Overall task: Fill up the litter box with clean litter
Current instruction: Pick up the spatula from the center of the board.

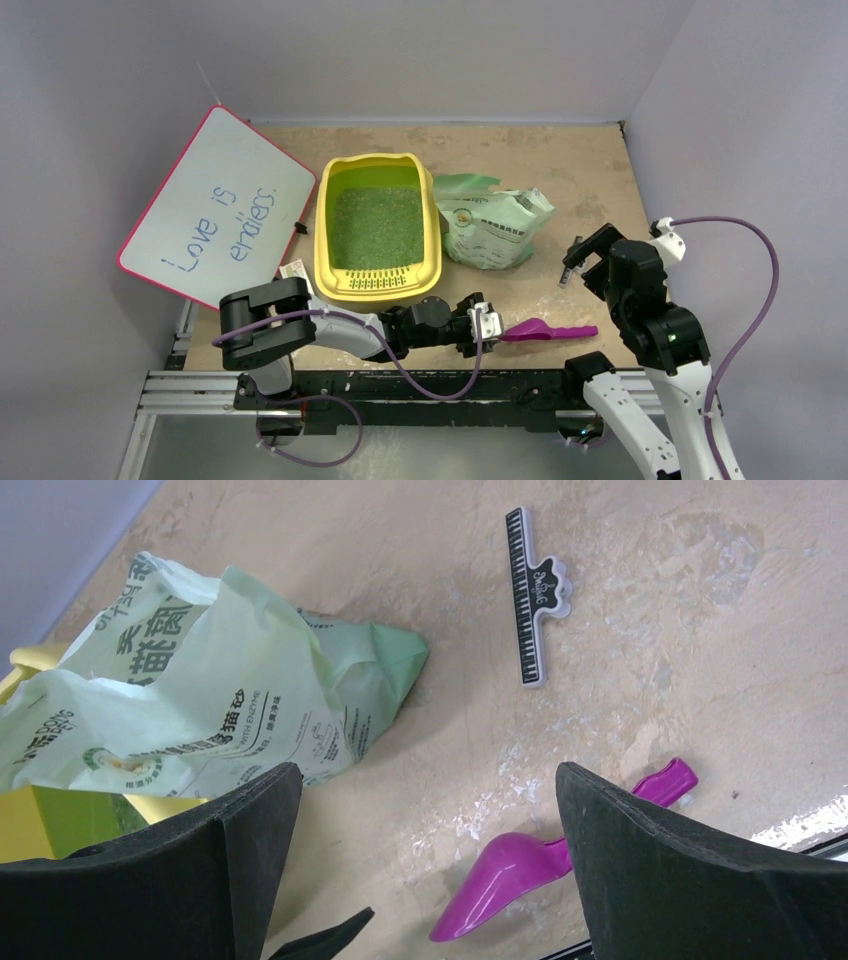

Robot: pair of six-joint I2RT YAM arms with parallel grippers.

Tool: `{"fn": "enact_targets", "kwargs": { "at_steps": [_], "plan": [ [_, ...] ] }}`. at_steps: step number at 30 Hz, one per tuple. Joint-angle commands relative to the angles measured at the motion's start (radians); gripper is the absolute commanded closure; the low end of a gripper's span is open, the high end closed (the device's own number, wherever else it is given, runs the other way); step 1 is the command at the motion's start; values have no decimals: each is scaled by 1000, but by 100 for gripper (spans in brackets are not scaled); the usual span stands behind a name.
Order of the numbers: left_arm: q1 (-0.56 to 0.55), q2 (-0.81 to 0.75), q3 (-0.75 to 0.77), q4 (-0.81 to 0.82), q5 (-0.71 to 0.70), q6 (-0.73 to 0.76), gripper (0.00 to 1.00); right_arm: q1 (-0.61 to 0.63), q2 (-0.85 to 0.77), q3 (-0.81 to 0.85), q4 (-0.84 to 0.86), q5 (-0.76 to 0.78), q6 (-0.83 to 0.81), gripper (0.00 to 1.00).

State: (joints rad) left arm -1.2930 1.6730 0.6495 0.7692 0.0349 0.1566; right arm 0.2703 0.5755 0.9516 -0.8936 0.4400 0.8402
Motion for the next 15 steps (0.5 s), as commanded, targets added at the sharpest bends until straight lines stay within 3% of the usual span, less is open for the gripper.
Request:
{"fn": "enact_targets", "kwargs": {
  "at_steps": [1,15],
  "plan": [
    [-9,14,61,82,75,-25,39,3,-9,39,-13,62,1,1],
    [-28,147,119,58,43,7,44,3,-9,46,-7,77,1,1]
  ]
}}
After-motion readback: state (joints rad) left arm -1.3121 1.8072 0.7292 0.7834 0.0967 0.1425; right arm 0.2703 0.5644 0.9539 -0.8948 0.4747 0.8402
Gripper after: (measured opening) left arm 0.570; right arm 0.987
